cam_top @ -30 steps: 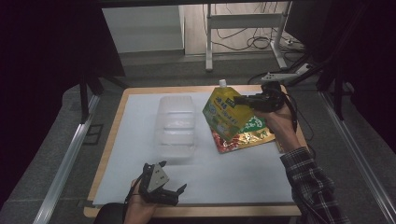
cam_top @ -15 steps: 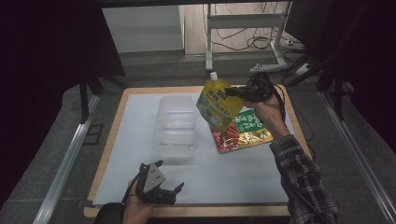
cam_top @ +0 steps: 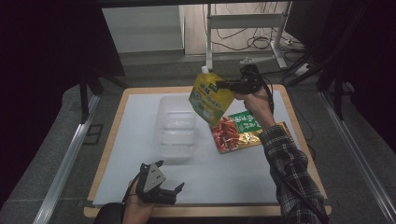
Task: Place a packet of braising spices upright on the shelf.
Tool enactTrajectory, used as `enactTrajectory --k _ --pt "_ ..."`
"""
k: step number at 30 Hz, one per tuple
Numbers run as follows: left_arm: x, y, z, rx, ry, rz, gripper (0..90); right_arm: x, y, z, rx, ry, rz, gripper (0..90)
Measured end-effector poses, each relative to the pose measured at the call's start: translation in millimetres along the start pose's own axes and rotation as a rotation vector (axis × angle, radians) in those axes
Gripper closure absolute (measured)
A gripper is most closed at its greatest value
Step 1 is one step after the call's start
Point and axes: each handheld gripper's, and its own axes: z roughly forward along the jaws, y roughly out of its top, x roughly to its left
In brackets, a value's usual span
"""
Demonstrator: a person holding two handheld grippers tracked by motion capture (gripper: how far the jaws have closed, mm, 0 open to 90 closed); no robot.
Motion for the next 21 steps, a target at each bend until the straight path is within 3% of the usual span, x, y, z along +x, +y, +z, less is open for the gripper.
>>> enactTrajectory --k 21 --pt "2.0 -0.2 0.6 0.008 -0.011 -0.020 0.5 -4.3 24.4 50.6 -0.012 0.038 -0.008 88.9"
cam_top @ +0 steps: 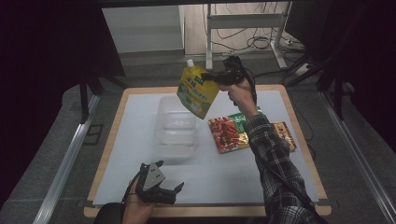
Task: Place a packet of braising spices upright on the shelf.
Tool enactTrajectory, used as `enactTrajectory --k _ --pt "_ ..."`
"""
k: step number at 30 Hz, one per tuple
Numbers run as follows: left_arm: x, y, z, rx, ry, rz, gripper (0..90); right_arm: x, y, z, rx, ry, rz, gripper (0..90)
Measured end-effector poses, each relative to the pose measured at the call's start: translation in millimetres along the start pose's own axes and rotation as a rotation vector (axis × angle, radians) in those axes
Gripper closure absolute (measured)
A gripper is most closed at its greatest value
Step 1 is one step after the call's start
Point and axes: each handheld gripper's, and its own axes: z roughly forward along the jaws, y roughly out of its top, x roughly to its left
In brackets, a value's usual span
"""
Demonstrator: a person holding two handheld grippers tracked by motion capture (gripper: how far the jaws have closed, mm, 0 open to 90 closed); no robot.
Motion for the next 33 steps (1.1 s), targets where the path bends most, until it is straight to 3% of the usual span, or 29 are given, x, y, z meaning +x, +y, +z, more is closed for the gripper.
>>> enactTrajectory --k 13,19,27,33 --pt "1.3 -0.5 -0.1 0.008 -0.005 -0.010 0.8 3.5 9.5 34.3 0.009 0.029 -0.019 88.9" --pt "1.3 -0.6 0.3 0.014 -0.005 -0.012 0.8 6.0 7.2 49.3 0.056 0.032 -0.046 88.9" --pt "0.8 -0.8 1.2 0.018 -0.007 -0.012 0.9 2.9 -4.7 71.8 0.108 0.039 -0.026 88.5" --pt "0.7 -0.9 1.8 0.024 -0.008 -0.012 1.1 7.9 -7.3 86.4 0.095 0.055 -0.008 88.3"
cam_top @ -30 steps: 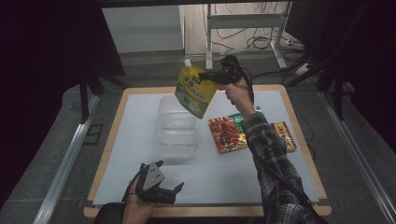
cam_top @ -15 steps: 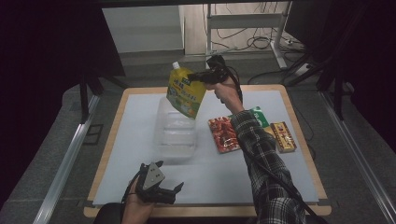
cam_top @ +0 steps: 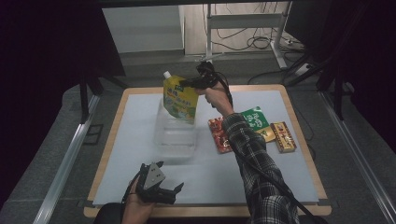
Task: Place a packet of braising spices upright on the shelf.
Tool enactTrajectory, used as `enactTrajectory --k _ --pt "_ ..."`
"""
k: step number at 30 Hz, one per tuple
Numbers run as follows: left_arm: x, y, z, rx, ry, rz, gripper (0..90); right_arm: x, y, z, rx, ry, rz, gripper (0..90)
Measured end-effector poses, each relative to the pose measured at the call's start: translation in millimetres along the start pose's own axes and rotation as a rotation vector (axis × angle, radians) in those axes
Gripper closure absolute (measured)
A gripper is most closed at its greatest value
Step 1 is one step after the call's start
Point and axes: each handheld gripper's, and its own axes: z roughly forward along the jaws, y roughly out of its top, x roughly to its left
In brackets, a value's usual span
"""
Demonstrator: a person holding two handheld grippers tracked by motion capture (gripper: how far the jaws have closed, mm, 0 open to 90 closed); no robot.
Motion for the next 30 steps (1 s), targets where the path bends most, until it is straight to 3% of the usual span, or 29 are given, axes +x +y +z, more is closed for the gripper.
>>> enactTrajectory --k 2,5,9,11,16,17,18,19,21,23,30 --pt "-0.6 0.1 0.3 0.003 -0.002 0.002 1.1 3.3 -0.5 6.4 0.037 -0.026 -0.026 88.3" --pt "-1.0 0.2 0.6 0.012 -0.001 0.010 1.1 7.4 -3.4 15.1 0.017 -0.004 -0.009 88.4" --pt "-1.3 0.1 1.3 0.014 -0.002 0.008 1.3 5.7 -5.8 18.9 0.006 -0.015 0.035 88.6" --pt "-1.7 -0.1 1.9 0.018 -0.002 0.007 1.3 6.1 -5.8 19.4 0.007 -0.020 0.035 88.6" --pt "-1.6 0.0 1.6 0.017 0.000 0.008 1.3 12.4 -5.3 20.7 0.015 -0.022 -0.006 85.9" --pt "-1.2 -0.1 1.5 0.017 0.000 0.010 1.3 13.6 -4.8 19.5 0.018 -0.040 -0.021 80.4" --pt "-1.2 -0.1 1.5 0.017 0.000 0.010 1.3 13.6 -4.8 19.5 0.018 -0.040 -0.021 80.4" --pt "-1.1 -0.1 1.5 0.017 0.001 0.010 1.4 14.7 -4.7 17.1 0.015 -0.061 -0.032 69.7" --pt "-1.3 -0.3 1.9 0.018 0.000 0.009 1.4 14.8 -4.8 16.2 0.014 -0.067 -0.035 65.9" --pt "-1.6 -0.3 2.2 0.023 0.001 0.016 1.4 15.6 -4.8 11.4 0.025 -0.110 -0.051 51.6" --pt "-2.6 -0.6 3.4 0.025 0.000 0.017 1.4 19.7 -4.7 3.0 0.046 -0.167 -0.099 35.1"
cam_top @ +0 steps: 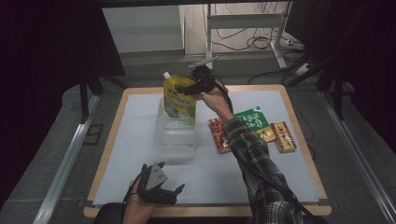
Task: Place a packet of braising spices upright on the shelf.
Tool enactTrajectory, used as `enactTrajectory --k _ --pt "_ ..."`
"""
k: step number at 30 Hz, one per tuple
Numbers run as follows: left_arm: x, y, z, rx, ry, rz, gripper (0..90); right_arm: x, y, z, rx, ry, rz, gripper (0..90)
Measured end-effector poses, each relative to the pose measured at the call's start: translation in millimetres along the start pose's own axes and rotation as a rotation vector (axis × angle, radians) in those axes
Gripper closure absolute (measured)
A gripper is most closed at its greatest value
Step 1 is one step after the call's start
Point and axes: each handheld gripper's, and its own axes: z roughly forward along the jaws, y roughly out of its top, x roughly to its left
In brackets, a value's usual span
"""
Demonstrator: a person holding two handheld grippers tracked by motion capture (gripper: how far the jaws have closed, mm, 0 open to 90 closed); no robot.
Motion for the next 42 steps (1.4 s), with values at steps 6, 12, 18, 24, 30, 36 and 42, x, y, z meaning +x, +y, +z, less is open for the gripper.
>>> enactTrajectory --k 6,12,18,24,30,36,42 --pt "0.0 -0.3 0.6 0.011 -0.001 0.012 1.3 -2.6 -3.3 -12.1 0.008 -0.014 0.004 23.1" --pt "-0.3 -0.5 0.8 0.008 -0.002 0.015 1.4 -1.1 -6.3 -22.0 0.008 0.000 -0.016 16.3" --pt "-0.2 -1.3 2.0 -0.001 -0.011 0.006 1.3 0.3 -11.2 -31.6 0.019 0.001 -0.029 11.6" --pt "-0.4 -1.4 2.3 -0.004 -0.014 0.007 1.3 -0.3 -19.8 -40.5 0.032 0.023 0.002 10.2" --pt "0.5 -1.7 1.9 -0.012 -0.013 0.002 1.2 2.3 -27.6 -49.4 0.053 0.028 0.002 9.5" --pt "0.2 -1.7 1.6 -0.025 -0.018 0.004 0.9 2.6 -37.4 -55.7 0.061 0.038 -0.002 7.9" --pt "-0.2 -1.8 1.6 -0.030 -0.023 0.007 0.7 3.2 -47.5 -60.9 0.083 0.031 -0.021 5.6"
